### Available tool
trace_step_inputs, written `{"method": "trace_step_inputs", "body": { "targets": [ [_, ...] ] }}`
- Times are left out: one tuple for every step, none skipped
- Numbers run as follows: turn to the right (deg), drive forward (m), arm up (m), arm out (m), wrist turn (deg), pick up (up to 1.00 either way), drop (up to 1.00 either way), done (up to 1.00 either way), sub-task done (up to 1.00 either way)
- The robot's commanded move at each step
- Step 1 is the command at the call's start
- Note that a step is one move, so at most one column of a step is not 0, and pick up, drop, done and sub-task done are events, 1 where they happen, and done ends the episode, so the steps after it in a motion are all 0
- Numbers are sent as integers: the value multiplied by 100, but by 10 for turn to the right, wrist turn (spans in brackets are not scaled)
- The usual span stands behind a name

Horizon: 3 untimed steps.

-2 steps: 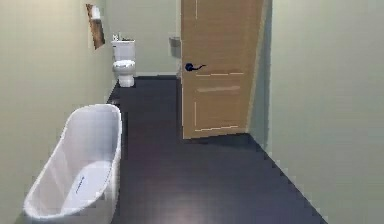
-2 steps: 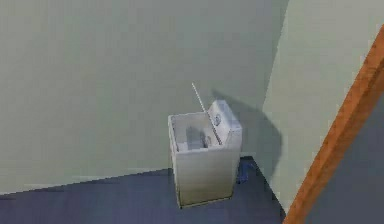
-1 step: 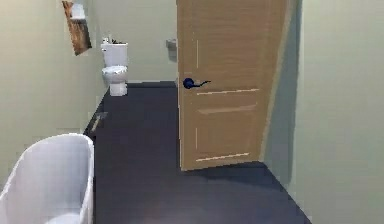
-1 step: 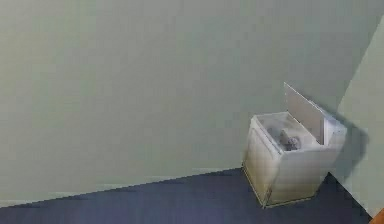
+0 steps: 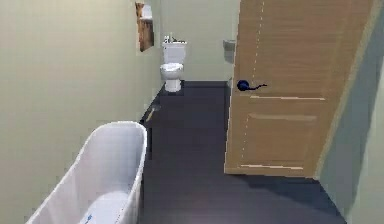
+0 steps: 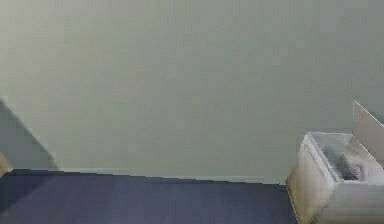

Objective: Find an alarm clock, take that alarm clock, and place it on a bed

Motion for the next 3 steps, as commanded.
{"method": "trace_step_inputs", "body": {
  "targets": [
    [0, 100, 0, 0, 0, 0, 0, 0, 0],
    [0, 80, 0, 0, 0, 0, 0, 0, 0],
    [330, 0, 0, 0, 0, 0, 0, 0, 0]
  ]
}}
